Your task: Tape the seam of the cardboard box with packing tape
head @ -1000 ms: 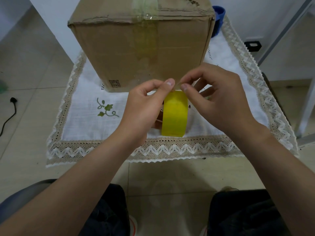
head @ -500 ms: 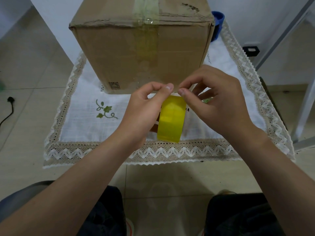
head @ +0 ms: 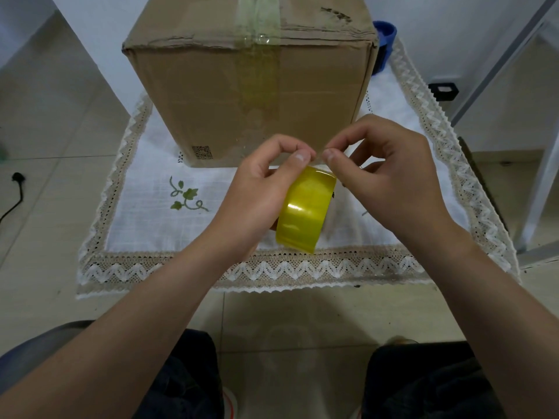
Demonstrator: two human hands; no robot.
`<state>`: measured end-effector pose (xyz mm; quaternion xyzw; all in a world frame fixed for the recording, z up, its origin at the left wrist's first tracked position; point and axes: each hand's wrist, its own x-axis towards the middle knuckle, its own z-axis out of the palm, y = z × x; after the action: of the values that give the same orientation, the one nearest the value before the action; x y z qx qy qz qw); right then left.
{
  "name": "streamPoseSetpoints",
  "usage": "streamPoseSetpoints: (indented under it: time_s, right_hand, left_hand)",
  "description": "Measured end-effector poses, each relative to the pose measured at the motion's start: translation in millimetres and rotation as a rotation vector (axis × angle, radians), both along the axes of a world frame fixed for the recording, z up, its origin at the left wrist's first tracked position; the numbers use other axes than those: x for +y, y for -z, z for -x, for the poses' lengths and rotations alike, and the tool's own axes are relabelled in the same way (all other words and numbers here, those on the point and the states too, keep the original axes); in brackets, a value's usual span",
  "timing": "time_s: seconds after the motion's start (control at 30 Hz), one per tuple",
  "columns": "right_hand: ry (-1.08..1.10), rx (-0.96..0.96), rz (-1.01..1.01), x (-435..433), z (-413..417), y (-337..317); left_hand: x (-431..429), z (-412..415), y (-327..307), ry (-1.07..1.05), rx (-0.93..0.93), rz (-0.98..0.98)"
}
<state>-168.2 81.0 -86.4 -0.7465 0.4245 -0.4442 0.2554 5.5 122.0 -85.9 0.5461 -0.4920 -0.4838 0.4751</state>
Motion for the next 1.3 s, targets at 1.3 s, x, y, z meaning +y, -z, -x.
streamPoseSetpoints:
  time_s: [1.3]
  right_hand:
    - [0.126, 0.126, -0.055, -3.8, -1.2, 6.5]
  left_hand:
    - [0.7, 6.5, 0.3, -0.141, 0.093, -0.156]
